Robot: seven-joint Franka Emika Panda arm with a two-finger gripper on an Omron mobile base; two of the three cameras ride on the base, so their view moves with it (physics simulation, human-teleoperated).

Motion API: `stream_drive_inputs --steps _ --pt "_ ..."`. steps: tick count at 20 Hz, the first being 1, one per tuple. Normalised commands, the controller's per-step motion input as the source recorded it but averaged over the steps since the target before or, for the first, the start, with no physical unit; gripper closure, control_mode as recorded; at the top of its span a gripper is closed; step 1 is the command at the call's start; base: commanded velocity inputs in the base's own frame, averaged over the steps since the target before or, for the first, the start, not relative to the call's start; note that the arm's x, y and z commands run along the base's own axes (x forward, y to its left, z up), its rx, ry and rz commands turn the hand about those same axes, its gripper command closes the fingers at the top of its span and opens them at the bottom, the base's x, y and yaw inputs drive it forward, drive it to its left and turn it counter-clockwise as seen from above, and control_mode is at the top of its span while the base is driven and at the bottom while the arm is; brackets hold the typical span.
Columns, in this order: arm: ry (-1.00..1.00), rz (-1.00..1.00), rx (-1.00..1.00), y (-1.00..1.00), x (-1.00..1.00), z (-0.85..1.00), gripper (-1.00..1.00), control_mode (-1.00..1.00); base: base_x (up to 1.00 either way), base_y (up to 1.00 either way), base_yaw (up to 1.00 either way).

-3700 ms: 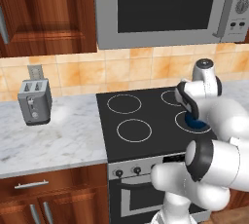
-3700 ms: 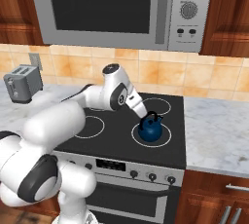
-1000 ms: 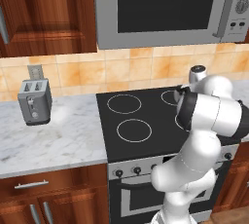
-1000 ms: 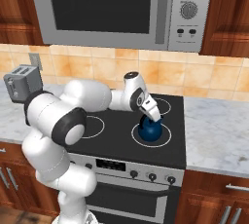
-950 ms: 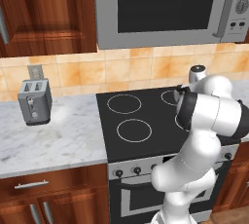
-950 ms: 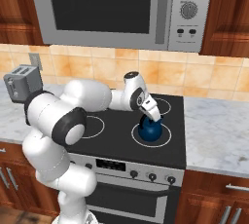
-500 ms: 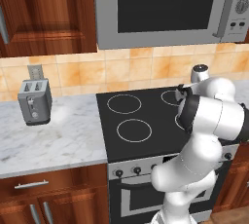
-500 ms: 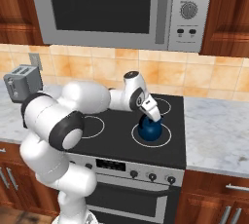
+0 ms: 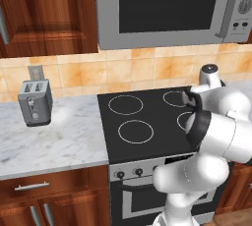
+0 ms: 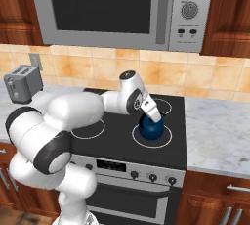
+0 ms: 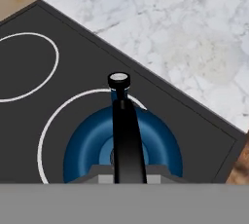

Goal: The kettle is done boiling. Turn off the stove, then wait for 300 timesteps before moving the kettle to the dining table.

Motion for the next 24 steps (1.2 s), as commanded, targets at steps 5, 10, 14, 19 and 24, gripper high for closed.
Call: stream_drive_inputs --steps 5,10,14,19,24 --pt "-0.02 0.0 -0.08 0.04 -0.31 0.52 1.0 -1.0 0.0 0.0 0.0" --pt "-0.07 -0.02 -0.04 0.02 -0.43 0.44 1.0 -1.0 0.0 0.0 0.0" --pt "-0.06 -0.03 -0.02 0.0 -0.44 0.42 1.0 -1.0 0.0 0.0 0.0" --pt "-0.05 -0.01 0.0 0.0 -0.42 0.33 1.0 -1.0 0.0 0.0 0.0" --pt "0.0 0.0 0.0 0.0 -0.37 0.37 1.0 -1.0 0.0 0.0 0.0"
